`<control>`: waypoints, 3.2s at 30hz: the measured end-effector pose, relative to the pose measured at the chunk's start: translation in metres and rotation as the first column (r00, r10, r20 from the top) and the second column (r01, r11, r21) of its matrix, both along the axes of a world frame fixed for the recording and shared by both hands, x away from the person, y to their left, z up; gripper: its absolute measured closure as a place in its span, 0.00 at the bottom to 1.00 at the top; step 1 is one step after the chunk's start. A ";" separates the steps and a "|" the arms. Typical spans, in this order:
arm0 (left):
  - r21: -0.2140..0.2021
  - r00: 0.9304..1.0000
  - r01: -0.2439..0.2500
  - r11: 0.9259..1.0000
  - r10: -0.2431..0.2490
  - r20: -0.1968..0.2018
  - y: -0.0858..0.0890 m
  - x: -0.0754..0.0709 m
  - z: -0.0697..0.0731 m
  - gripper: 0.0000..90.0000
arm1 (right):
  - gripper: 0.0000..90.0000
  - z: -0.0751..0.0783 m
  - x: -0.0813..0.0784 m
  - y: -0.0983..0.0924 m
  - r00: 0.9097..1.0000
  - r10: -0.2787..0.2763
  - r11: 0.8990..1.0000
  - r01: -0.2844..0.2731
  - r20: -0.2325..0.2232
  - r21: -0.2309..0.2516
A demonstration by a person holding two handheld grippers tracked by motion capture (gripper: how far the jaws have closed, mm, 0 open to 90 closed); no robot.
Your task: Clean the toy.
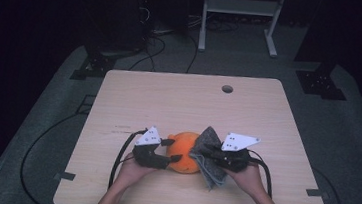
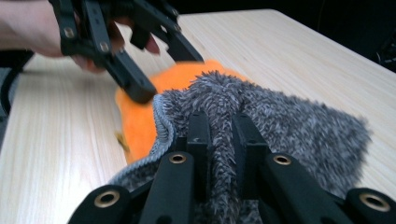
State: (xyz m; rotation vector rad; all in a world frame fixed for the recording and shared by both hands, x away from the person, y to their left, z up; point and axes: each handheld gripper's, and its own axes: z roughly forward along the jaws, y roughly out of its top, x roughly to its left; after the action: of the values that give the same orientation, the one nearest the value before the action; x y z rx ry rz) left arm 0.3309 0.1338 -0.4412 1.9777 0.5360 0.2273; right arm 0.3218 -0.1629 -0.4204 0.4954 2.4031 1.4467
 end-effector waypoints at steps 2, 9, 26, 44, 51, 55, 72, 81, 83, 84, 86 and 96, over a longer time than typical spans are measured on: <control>-0.010 1.000 -0.006 1.000 0.006 -0.012 0.000 0.001 0.000 0.40 | 0.87 -0.003 0.000 -0.009 1.000 -0.022 1.000 0.022 0.001 -0.013; -0.012 1.000 -0.015 1.000 0.015 0.005 -0.003 -0.001 0.000 0.40 | 0.87 -0.007 -0.006 -0.032 0.998 -0.059 0.998 0.059 -0.032 -0.008; -0.012 0.999 0.025 1.000 -0.025 -0.025 0.000 -0.003 0.003 0.37 | 0.87 -0.007 -0.008 -0.005 1.000 0.013 1.000 -0.013 0.010 0.002; 0.005 0.999 0.046 0.999 -0.046 -0.010 -0.009 -0.005 0.006 0.46 | 0.88 -0.003 -0.026 0.013 0.988 0.122 0.991 -0.116 0.098 -0.060; 0.004 0.999 0.044 0.999 -0.044 -0.008 -0.007 -0.005 0.005 0.45 | 0.88 -0.011 -0.025 -0.016 0.995 0.058 0.993 -0.050 0.078 -0.110; 0.016 0.998 0.059 0.998 -0.059 0.020 -0.010 -0.008 0.006 0.45 | 0.88 -0.012 -0.023 -0.033 0.999 0.008 0.993 -0.001 0.054 -0.116; 0.005 1.000 0.005 1.000 -0.005 -0.010 -0.013 -0.008 0.005 0.16 | 0.88 0.003 -0.014 0.008 0.997 0.070 0.998 -0.069 0.045 -0.003; 0.048 1.000 0.010 0.999 -0.011 0.022 -0.013 -0.011 0.002 0.32 | 0.87 -0.010 -0.011 -0.032 1.000 -0.011 1.000 0.010 -0.009 -0.023; 0.056 1.000 0.014 0.998 -0.015 0.026 -0.013 -0.012 0.001 0.33 | 0.87 -0.013 -0.008 -0.043 0.998 -0.048 0.999 0.047 -0.034 -0.025; 0.061 0.999 0.018 0.998 -0.020 0.030 -0.012 -0.012 0.001 0.33 | 0.87 -0.013 -0.007 -0.047 0.997 -0.061 0.998 0.060 -0.050 -0.015; 0.063 0.999 0.025 0.998 -0.027 0.035 -0.012 -0.013 0.001 0.33 | 0.87 -0.009 -0.005 -0.051 0.996 -0.061 0.997 0.063 -0.060 0.033; 0.029 1.000 0.012 0.999 -0.011 -0.018 -0.007 -0.010 0.005 0.08 | 0.87 0.007 0.001 -0.009 0.998 0.041 0.998 -0.040 -0.038 0.042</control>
State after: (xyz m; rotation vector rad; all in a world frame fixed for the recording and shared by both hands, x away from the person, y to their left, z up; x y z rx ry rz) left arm 0.3210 0.1264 -0.4363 2.0126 0.5351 0.2119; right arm 0.3231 -0.1718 -0.4137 0.4916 2.4316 1.5199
